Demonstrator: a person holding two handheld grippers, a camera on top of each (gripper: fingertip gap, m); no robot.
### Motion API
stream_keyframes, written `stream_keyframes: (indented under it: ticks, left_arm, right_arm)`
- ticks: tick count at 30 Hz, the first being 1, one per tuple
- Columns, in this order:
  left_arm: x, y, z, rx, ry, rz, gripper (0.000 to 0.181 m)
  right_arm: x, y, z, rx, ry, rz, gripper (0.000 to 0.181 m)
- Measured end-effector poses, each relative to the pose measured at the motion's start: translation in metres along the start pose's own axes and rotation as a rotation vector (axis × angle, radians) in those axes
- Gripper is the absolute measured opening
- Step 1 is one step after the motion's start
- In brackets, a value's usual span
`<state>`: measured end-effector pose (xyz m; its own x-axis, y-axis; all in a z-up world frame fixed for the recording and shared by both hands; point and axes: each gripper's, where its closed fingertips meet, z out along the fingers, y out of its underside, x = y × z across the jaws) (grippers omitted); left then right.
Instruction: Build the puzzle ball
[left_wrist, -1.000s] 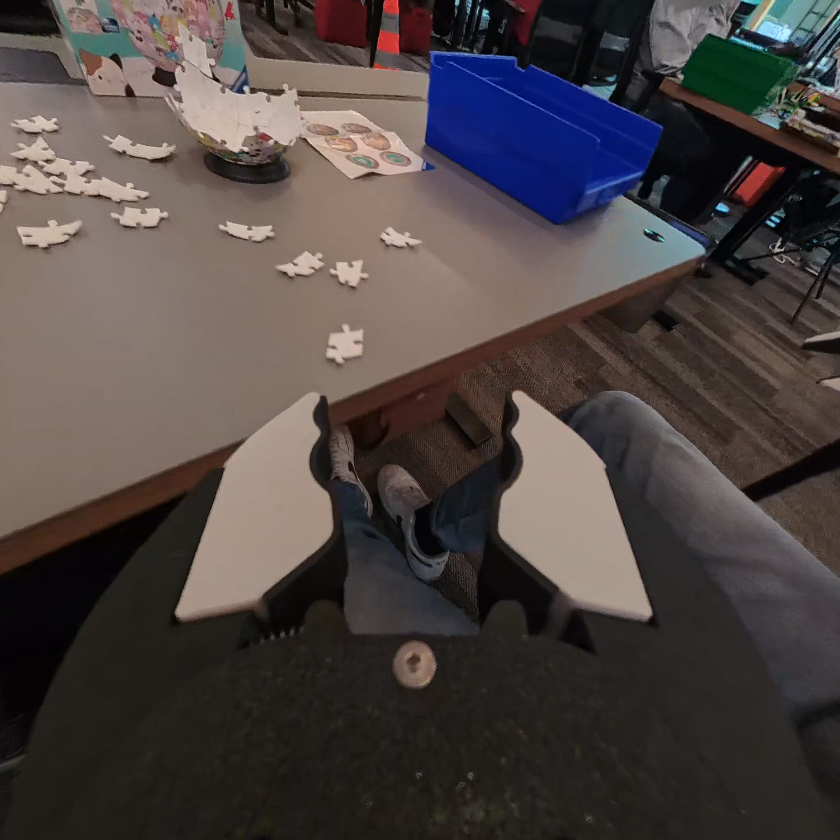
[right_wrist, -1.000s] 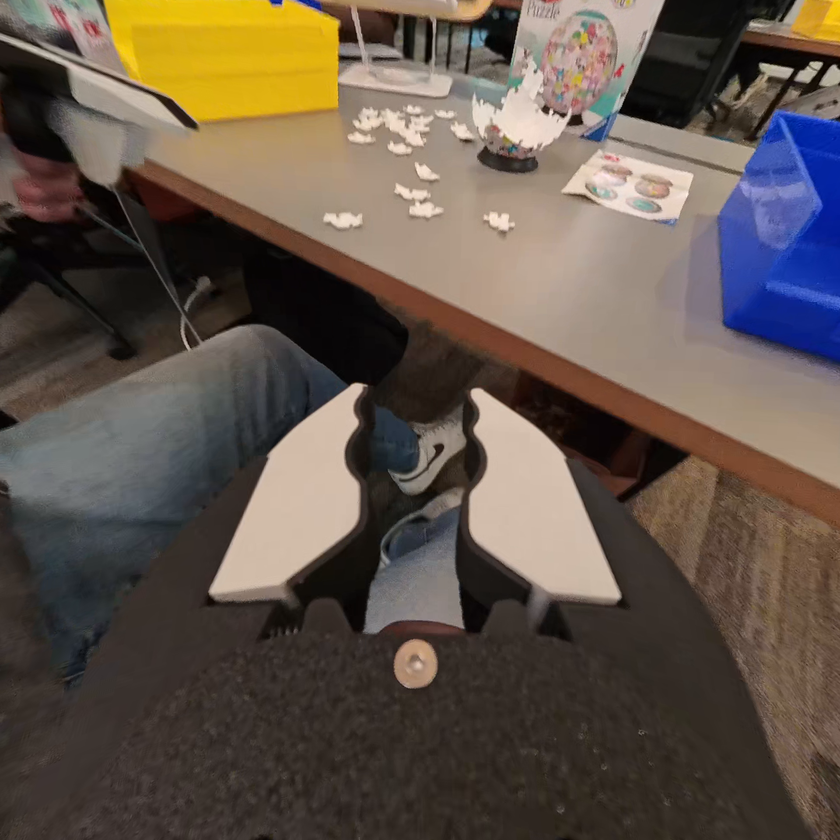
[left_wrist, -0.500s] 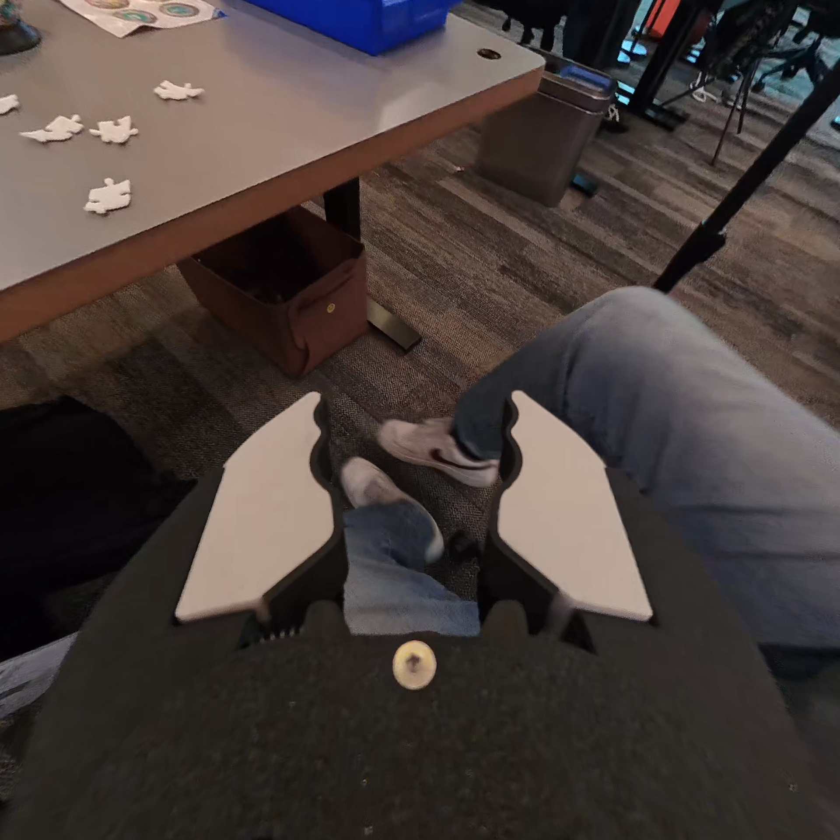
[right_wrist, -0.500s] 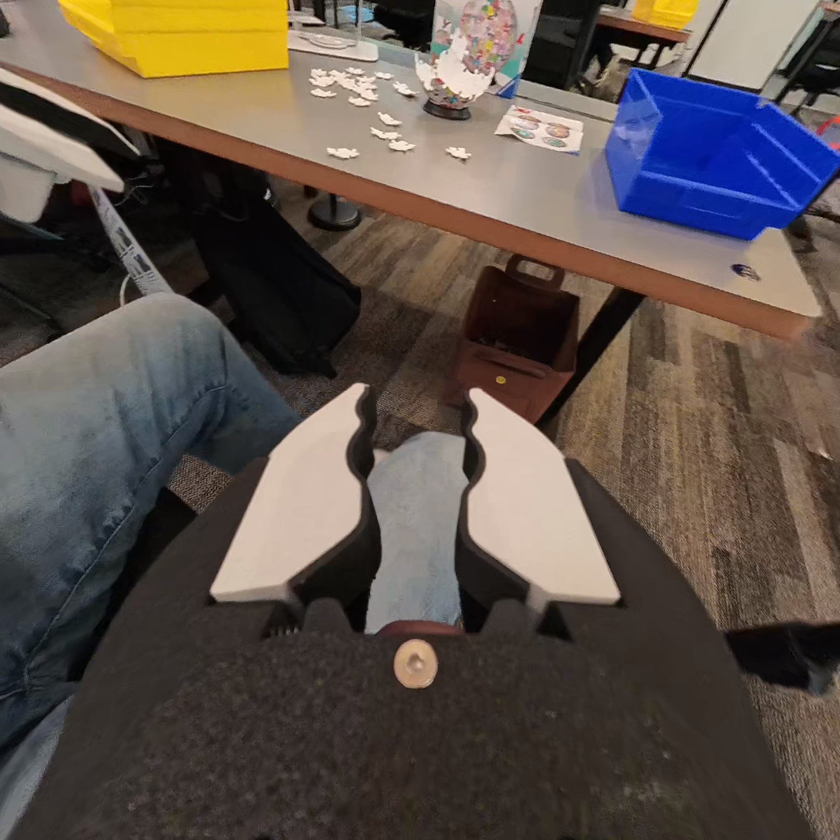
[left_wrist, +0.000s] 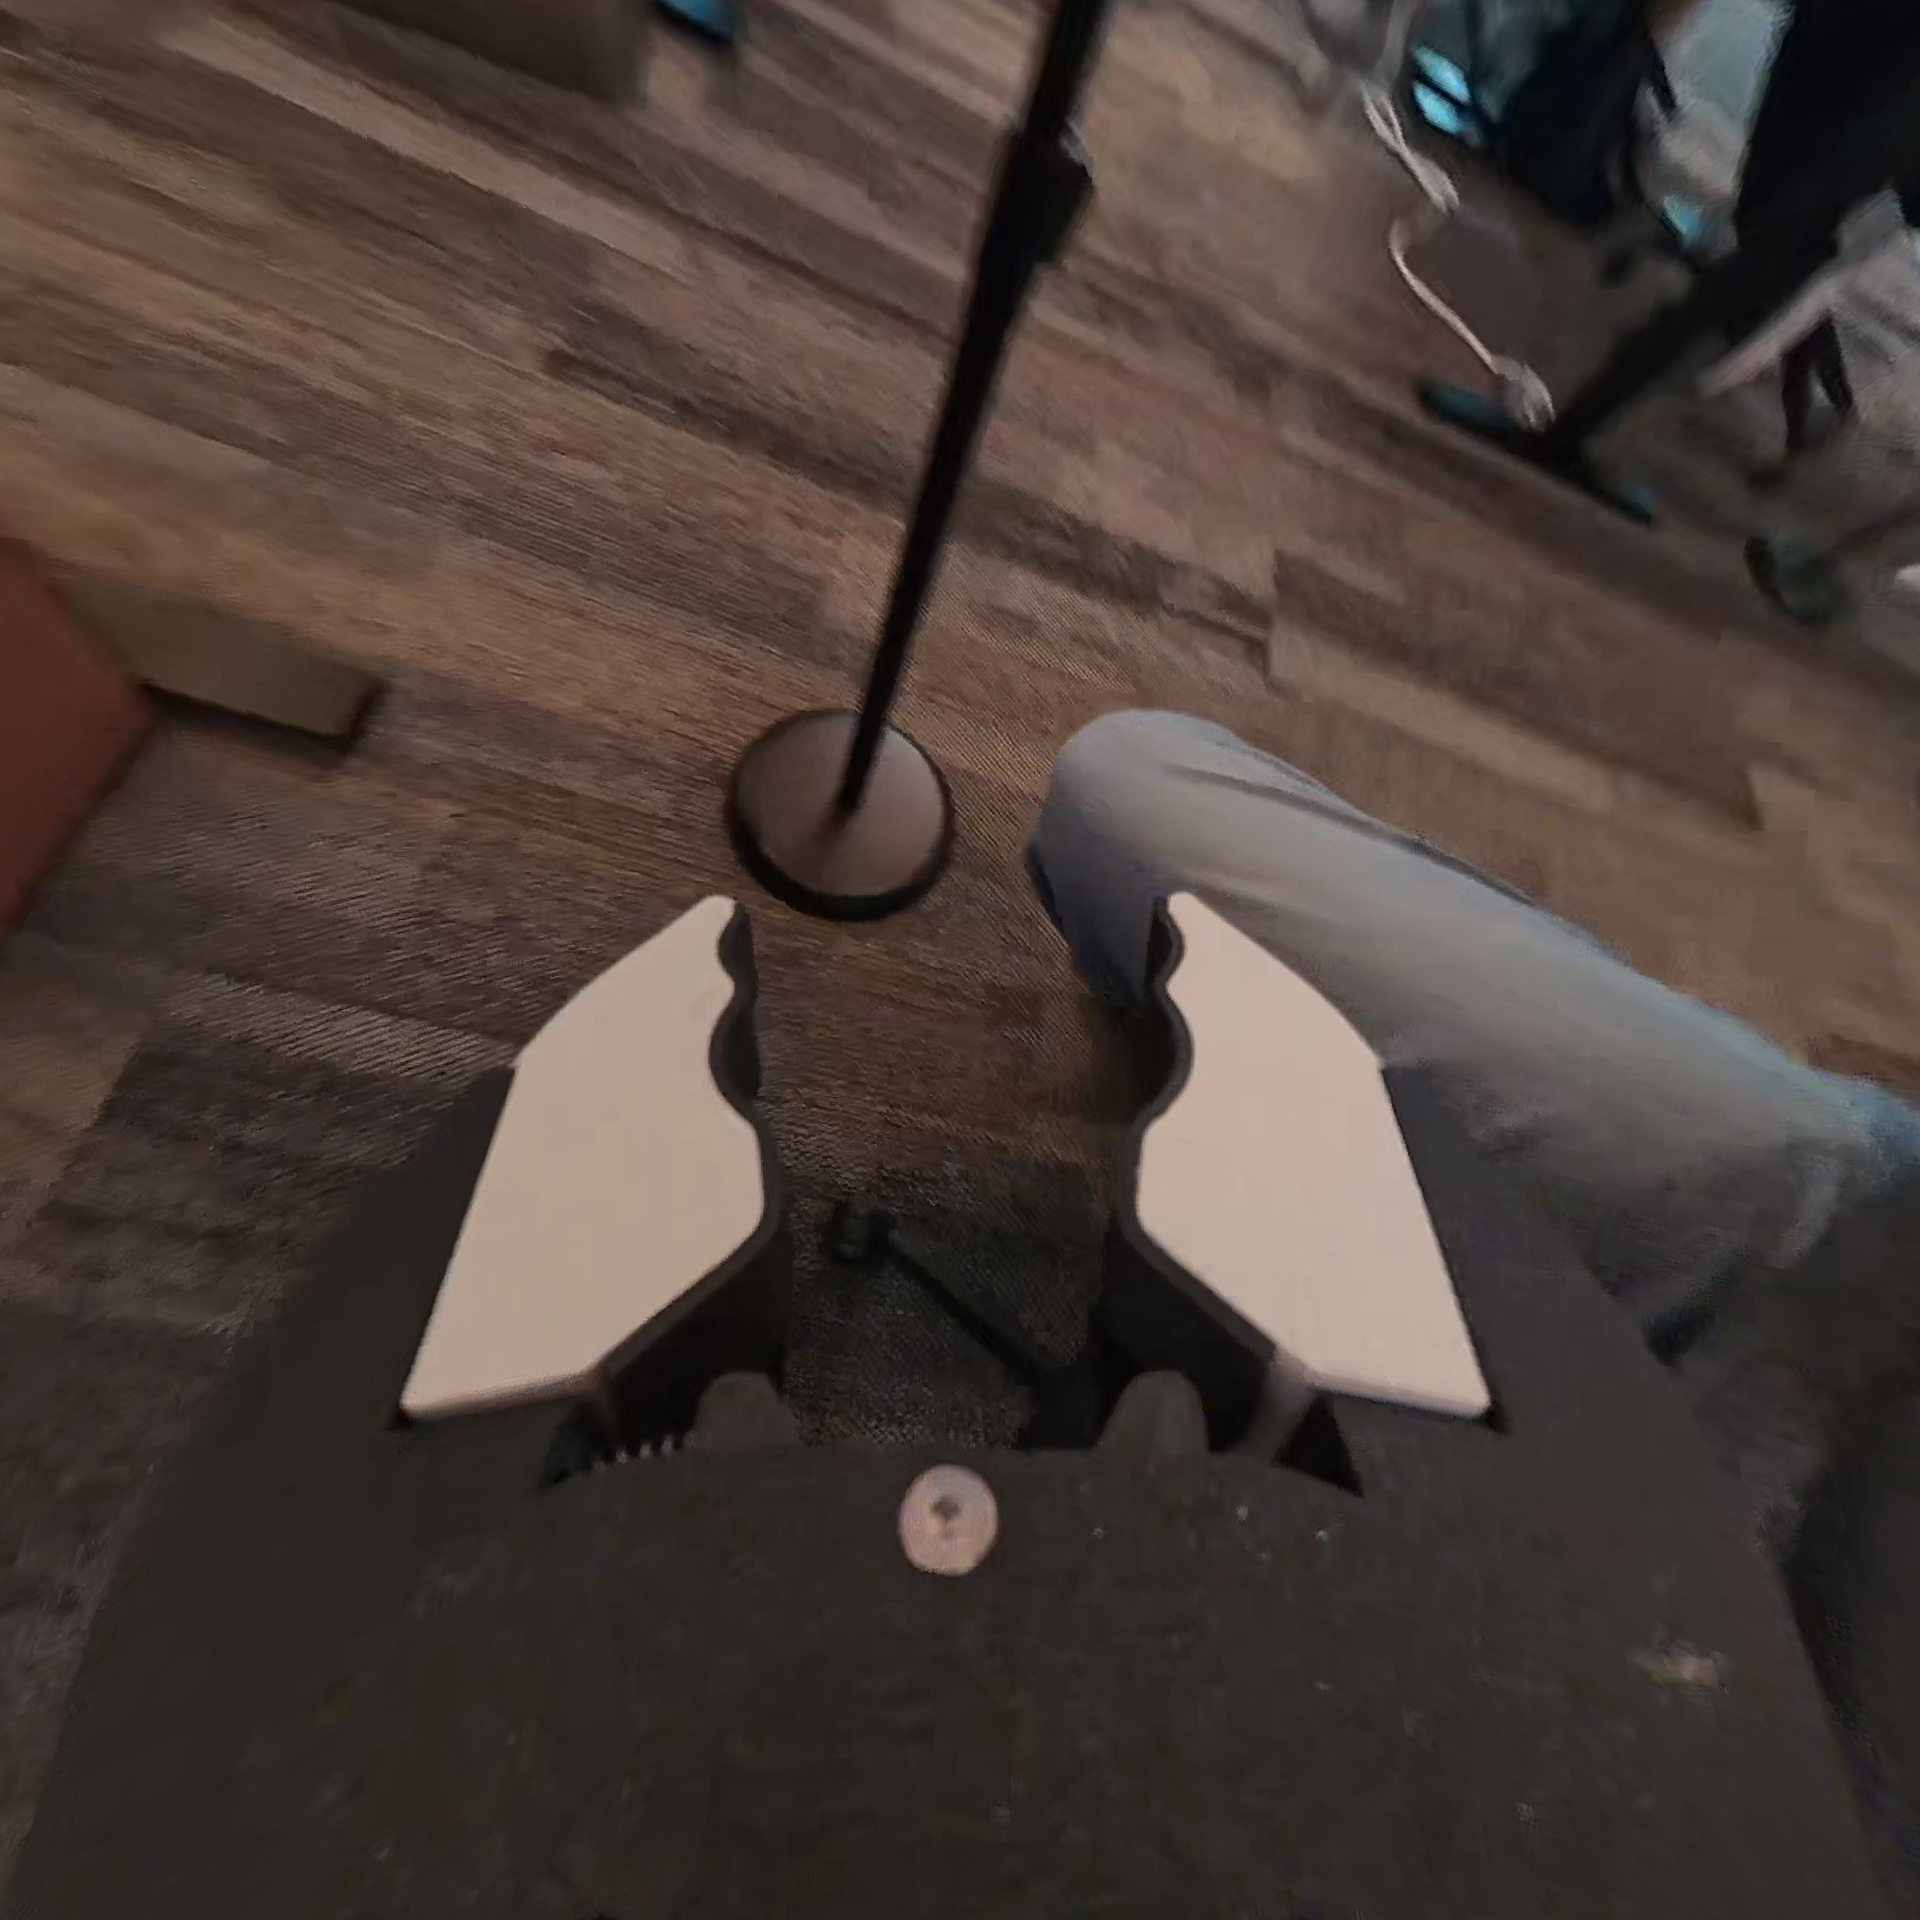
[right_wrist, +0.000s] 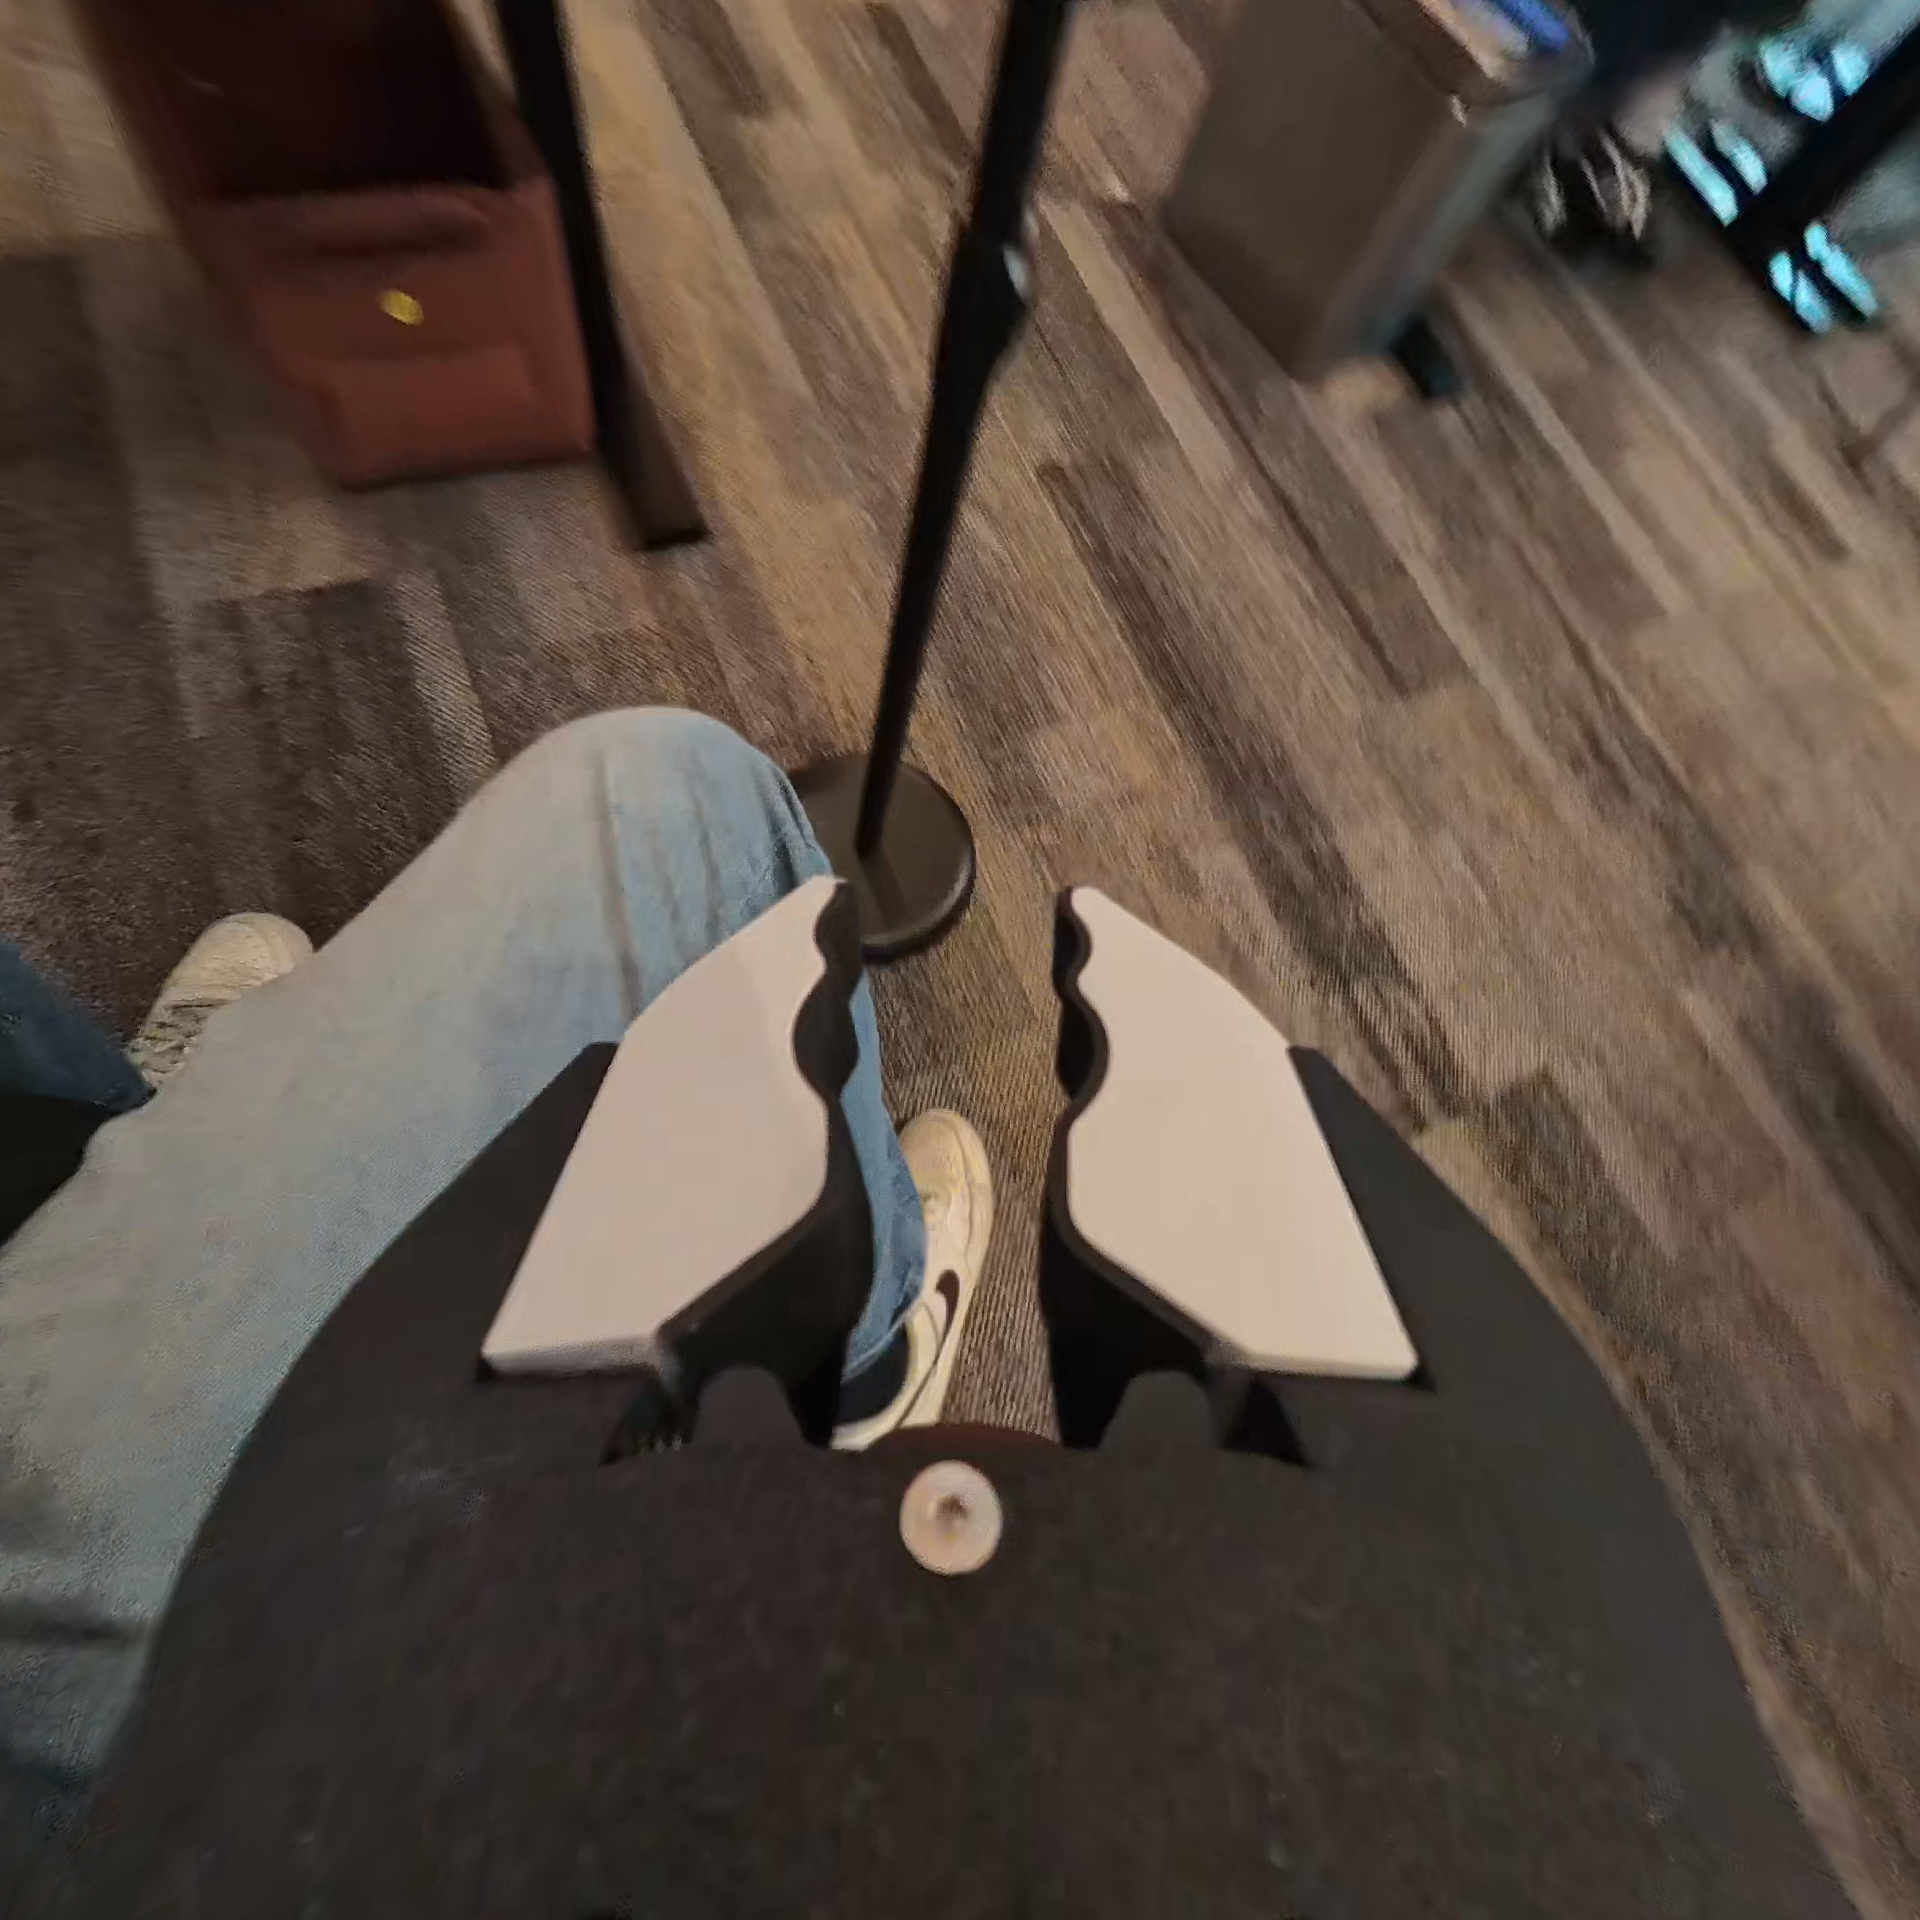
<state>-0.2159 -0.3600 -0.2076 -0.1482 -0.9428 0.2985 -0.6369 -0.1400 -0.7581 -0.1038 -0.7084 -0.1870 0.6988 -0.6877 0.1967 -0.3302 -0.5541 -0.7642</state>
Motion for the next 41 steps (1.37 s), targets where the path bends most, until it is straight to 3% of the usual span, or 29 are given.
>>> stream_keyframes:
  ticks: [2, 4, 8, 11, 15, 17, 19, 23, 28, 33, 37, 41]
  left_arm:
    - [0.018, 0.000, 0.056, -0.092, 0.109, 0.050, 0.067]
    - [0.045, 0.004, 0.107, -0.214, 0.224, 0.083, 0.064]
    - [0.131, -0.005, 0.164, -0.398, 0.460, 0.099, 0.065]
    - [0.193, -0.031, 0.168, -0.462, 0.549, 0.167, 0.068]
    - [0.254, -0.073, 0.153, -0.501, 0.544, 0.439, 0.074]
    - [0.286, -0.105, 0.144, -0.515, 0.569, 0.478, 0.073]
    - [0.320, -0.140, 0.135, -0.550, 0.607, 0.473, 0.074]
    - [0.371, -0.215, 0.140, -0.561, 0.592, 0.553, 0.069]
    - [0.401, -0.310, 0.189, -0.542, 0.449, 0.542, 0.068]
    - [0.409, -0.405, 0.275, -0.497, 0.332, 0.367, 0.073]
    - [0.378, -0.468, 0.348, -0.454, 0.245, 0.176, 0.070]
    - [0.321, -0.507, 0.439, -0.422, 0.132, 0.030, 0.070]
  right_arm:
    - [0.013, 0.023, 0.004, -0.012, 0.083, 0.039, 0.031]
    - [0.013, 0.045, 0.012, -0.090, 0.056, 0.020, 0.044]
    - [0.035, 0.068, -0.001, -0.107, 0.126, 0.139, 0.043]
    - [0.042, 0.093, -0.015, -0.173, 0.110, 0.325, 0.045]
    - [0.072, 0.110, -0.039, -0.238, 0.167, 0.531, 0.047]
    - [0.094, 0.097, -0.053, -0.225, 0.201, 0.661, 0.057]
    - [0.117, 0.074, -0.071, -0.182, 0.219, 0.739, 0.055]
    - [0.175, 0.036, -0.125, -0.176, 0.239, 0.737, 0.054]
    - [0.273, 0.007, -0.185, -0.137, 0.184, 0.826, 0.054]
    - [0.386, -0.011, -0.197, -0.156, 0.139, 0.769, 0.051]
    - [0.476, -0.049, -0.159, -0.127, 0.134, 0.731, 0.053]
    - [0.537, -0.112, -0.082, -0.126, 0.033, 0.605, 0.056]
